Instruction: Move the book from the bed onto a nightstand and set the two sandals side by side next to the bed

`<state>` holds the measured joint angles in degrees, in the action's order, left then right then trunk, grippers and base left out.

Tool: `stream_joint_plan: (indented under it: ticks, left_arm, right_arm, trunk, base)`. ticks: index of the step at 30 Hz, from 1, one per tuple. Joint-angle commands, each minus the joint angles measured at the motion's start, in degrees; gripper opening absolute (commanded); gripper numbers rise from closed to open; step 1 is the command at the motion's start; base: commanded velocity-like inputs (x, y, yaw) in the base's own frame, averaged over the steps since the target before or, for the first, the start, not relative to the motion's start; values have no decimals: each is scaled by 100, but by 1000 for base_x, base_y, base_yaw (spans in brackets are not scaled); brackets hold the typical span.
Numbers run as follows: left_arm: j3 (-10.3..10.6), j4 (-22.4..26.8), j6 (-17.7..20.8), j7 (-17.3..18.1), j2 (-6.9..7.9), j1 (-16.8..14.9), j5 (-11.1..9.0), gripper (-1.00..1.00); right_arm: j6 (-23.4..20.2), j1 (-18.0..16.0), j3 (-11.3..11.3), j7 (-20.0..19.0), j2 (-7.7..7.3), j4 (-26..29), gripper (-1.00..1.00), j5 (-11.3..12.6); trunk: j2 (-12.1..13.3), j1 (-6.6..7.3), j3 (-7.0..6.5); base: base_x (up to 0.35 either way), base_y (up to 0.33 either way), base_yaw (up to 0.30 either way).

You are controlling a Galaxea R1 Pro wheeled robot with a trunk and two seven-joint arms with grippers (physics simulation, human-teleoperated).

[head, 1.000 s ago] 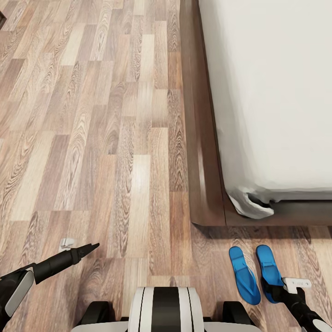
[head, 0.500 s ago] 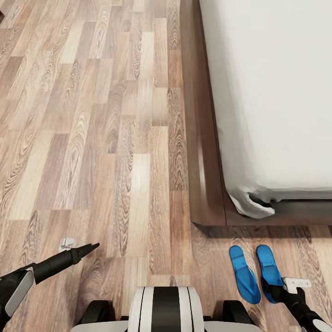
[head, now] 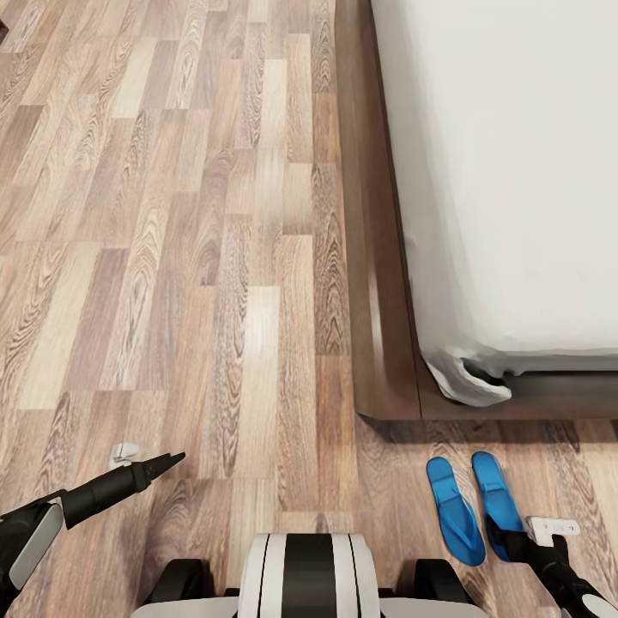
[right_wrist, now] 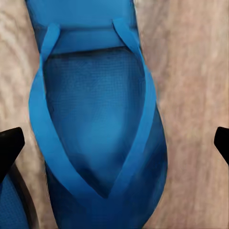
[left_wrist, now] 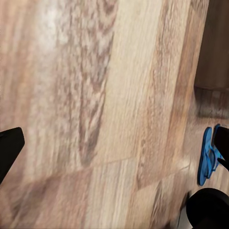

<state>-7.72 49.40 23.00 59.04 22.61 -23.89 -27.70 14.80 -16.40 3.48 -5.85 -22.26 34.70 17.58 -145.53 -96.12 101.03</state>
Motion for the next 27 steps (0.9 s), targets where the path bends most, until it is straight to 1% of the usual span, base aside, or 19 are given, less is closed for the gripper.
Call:
stream_joint_plan:
  ticks: [1,14,24,27]
  left_arm:
    - [-2,0,55,11,3,-1,-31,100]
    - [-3,0,55,11,-1,-1,-28,100]
    - [-3,0,55,11,-2,-1,-25,100]
    - [6,0,55,-39,-2,-1,-25,100]
  right_arm:
    - [27,-3,30,-12,-7,-7,100,61]
    - [29,-3,30,-12,-7,-7,100,61]
    - [25,-3,30,-19,-7,0,100,64]
    - [23,-3,30,-41,-7,4,100,74]
  trunk:
    - [-1,1,2]
    - [-1,1,2]
    - [12,27,-219]
    - [16,34,-286]
  base:
    - [0,0,0]
    - [0,0,0]
    - [0,0,0]
    - [0,0,0]
